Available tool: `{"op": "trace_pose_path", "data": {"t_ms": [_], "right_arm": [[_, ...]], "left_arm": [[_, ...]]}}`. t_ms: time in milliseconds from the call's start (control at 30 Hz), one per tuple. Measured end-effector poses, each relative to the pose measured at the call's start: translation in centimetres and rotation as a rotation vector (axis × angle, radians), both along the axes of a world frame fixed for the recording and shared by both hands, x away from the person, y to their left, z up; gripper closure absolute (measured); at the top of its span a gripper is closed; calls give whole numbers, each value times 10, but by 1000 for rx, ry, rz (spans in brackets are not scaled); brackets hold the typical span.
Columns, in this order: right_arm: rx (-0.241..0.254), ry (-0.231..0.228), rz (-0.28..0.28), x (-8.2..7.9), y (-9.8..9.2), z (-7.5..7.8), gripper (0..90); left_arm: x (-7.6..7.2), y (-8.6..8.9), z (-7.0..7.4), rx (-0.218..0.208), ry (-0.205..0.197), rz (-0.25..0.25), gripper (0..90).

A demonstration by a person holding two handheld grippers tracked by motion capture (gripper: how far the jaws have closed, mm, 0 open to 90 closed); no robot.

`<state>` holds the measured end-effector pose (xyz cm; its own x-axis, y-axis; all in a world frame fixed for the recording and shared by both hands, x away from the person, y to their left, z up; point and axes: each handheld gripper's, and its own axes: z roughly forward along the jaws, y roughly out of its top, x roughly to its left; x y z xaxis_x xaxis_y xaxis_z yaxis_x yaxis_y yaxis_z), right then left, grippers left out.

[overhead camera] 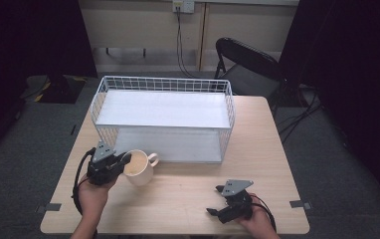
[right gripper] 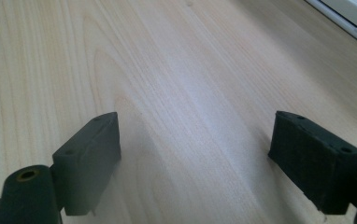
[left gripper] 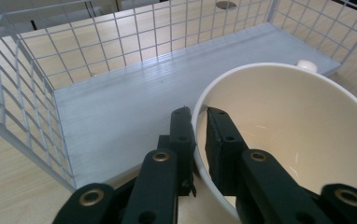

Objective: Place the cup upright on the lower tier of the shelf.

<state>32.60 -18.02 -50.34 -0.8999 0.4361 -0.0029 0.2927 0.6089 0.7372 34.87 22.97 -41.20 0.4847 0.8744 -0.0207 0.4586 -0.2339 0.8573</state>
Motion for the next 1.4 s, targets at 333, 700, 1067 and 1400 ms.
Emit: {"op": "trace_pose_path", "data": {"t_ms": [333,700,1067,1400], "right_arm": [[0,0,0,0,0,0,156],[0,0,0,0,0,0,157],[0,0,0,0,0,0,157],[0,0,0,0,0,0,157]], "left_arm": [[8,-3,3,8,-5,14,818],[15,-10,2,13,-19,40,818],[21,-14,-1,14,-31,70,818],[28,-18,-3,26,-31,99,818]]}}
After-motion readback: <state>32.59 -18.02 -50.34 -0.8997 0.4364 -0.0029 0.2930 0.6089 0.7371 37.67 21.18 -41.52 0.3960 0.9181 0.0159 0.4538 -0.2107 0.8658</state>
